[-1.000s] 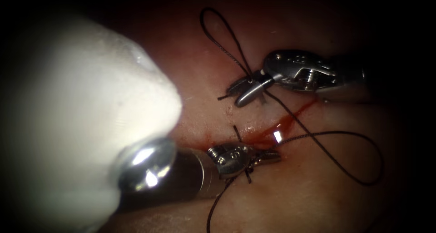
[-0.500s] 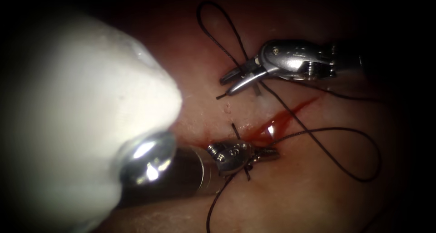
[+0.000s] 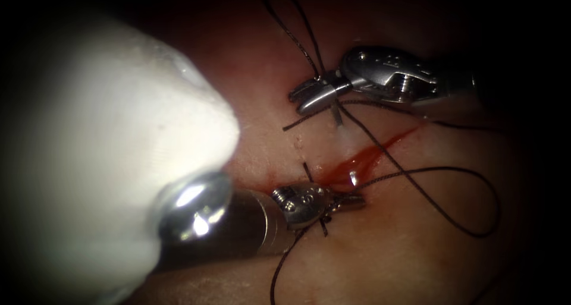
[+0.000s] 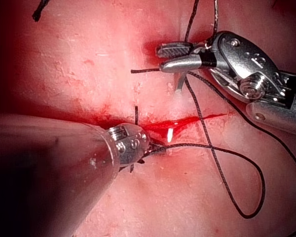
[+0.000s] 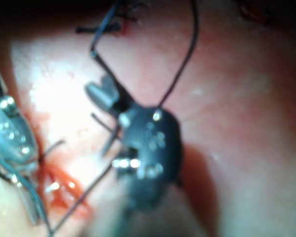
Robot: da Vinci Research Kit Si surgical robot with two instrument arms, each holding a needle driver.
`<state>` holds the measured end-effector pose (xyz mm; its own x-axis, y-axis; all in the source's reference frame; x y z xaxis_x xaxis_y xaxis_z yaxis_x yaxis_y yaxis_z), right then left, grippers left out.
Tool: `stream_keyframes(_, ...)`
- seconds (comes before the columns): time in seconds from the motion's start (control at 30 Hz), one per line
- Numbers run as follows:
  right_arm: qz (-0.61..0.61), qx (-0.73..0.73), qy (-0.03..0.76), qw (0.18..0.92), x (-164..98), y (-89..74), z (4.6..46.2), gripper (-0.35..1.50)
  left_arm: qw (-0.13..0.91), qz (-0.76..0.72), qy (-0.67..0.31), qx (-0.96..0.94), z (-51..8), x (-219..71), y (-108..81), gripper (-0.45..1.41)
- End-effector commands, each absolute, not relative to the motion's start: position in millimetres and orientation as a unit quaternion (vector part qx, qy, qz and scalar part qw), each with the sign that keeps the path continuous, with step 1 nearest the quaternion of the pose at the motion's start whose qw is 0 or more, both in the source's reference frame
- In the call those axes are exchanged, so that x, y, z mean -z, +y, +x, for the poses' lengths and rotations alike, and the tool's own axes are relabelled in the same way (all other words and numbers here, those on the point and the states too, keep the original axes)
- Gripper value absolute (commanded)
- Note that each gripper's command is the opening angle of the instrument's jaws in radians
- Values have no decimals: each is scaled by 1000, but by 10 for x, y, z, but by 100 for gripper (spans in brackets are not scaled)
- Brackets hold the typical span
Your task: Wound Closure
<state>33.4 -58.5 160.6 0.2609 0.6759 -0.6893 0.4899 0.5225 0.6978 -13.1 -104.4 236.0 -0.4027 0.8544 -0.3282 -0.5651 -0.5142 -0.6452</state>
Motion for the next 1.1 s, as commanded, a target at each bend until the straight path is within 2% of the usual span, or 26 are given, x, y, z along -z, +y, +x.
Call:
stream_keyframes(0.03,521,-90,580,620,-1608,-599,344,-35,440,-325,-226,-807,-137,-2363,-1055,9)
stream_keyframes(0.23,598,-104,524,598,-1607,-622,342,-35,439,-325,-225,-807,-132,-2361,-1055,9)
stream_keyframes(0.43,647,-147,486,569,-1597,-642,316,-35,439,-325,-224,-807,-130,-2361,-1055,9)
stream_keyframes(0.67,642,-164,488,568,-1589,-662,288,-35,439,-325,-224,-807,-130,-2361,-1055,9)
stream_keyframes(0.77,614,-154,516,577,-1588,-665,287,-35,439,-324,-223,-807,-130,-2360,-1055,9)
stream_keyframes(0.8,557,-155,548,604,-1588,-662,289,44,439,-324,-223,-807,-130,-2359,-1055,9)
stream_keyframes(0.83,533,-155,554,620,-1588,-660,289,94,440,-324,-223,-807,-130,-2359,-1055,9)
stream_keyframes(0.9,461,-150,548,682,-1586,-646,287,123,440,-324,-223,-807,-130,-2358,-1055,9)
stream_keyframes(1.0,360,-145,515,765,-1577,-613,276,134,440,-324,-223,-807,-129,-2356,-1056,9)
stream_keyframes(1.1,311,-147,513,786,-1568,-598,269,141,440,-324,-223,-807,-128,-2354,-1055,9)
